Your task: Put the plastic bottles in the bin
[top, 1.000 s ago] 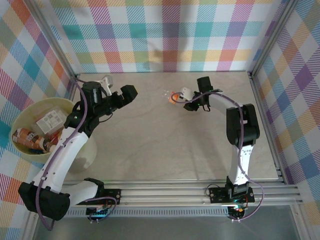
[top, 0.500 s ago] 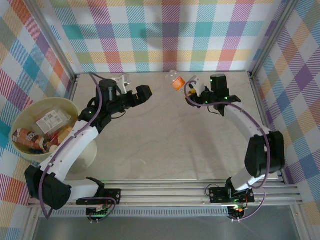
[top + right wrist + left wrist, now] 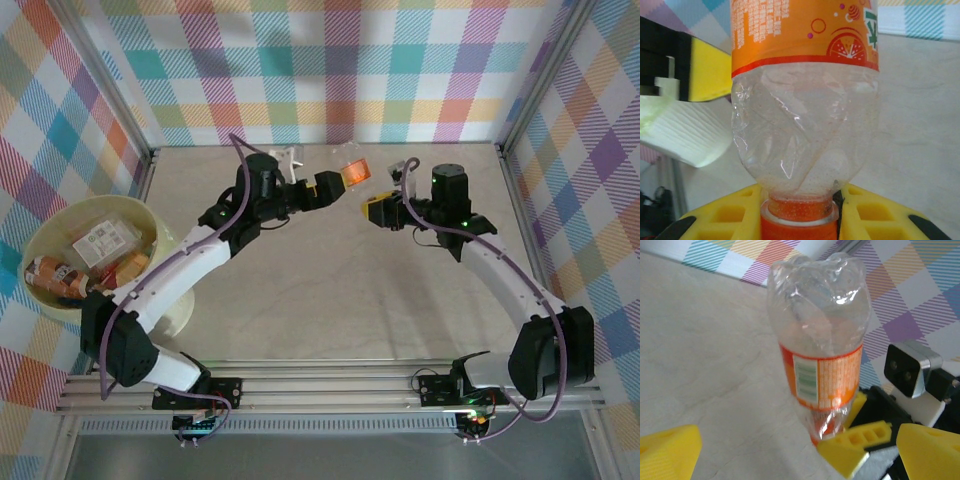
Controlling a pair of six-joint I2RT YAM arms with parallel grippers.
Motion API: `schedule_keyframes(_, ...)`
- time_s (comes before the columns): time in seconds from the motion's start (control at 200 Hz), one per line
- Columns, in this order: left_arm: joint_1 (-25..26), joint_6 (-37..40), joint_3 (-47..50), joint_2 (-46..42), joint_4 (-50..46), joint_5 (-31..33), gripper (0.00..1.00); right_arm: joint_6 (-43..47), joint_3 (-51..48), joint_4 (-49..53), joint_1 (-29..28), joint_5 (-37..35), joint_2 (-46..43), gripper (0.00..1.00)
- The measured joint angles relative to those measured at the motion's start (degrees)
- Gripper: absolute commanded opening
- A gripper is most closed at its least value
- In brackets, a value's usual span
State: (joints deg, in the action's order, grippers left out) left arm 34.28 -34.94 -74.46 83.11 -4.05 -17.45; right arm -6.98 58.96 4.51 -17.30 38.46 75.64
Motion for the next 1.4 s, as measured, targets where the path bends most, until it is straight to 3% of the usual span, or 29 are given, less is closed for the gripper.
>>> schedule_keyframes(0.24, 0.59, -0.50, -4.11, 5.29, 2.86, 0.11, 0.97, -8.15, -1.66, -2.71, -2.69, 4.90, -0.22, 0.12)
schedule_keyframes(0.305, 0.83, -0.96, -4.98, 6.45, 2.95, 0.22, 0.92, -10.01, -2.34, -4.11, -3.08, 6.03, -0.22, 0.12)
schedule_keyframes(0.45, 1.31, -1.60, -6.01, 8.59, 3.26, 0.59, 0.68, -12.46, -3.04, -6.25, -3.87, 8.07, -0.22, 0.14)
schedule_keyframes(0.53, 1.38, -2.38, -6.05, 8.94, 3.87, 0.61, 0.61, -13.20, -3.08, -6.45, -4.07, 8.15, -0.26, 0.18)
schedule_keyframes(0.76, 1.75, -1.84, -6.99, 8.96, 2.67, 2.86, 0.52, -12.02, -2.97, -5.97, -4.07, 9.81, -0.28, 0.67)
schedule_keyframes(0.87, 1.75, -1.46, -6.99, 8.94, 1.79, 5.66, 0.52, -10.58, -2.80, -3.37, -4.11, 10.67, -0.37, 0.80)
schedule_keyframes(0.92, 1.75, -1.42, -6.99, 8.87, 1.07, 7.02, 0.52, -9.64, -2.64, -1.95, -4.11, 10.73, -0.61, 1.00)
schedule_keyframes(1.135, 1.75, -0.70, -5.88, 6.12, -2.38, 12.61, 0.53, -4.87, -2.43, 4.42, -4.11, 6.91, -4.42, 1.00)
schedule_keyframes(1.4, 1.64, 1.95, -5.18, -0.55, -7.93, 19.37, 0.53, -3.67, -3.87, 4.59, -4.11, -6.08, -9.40, 1.00)
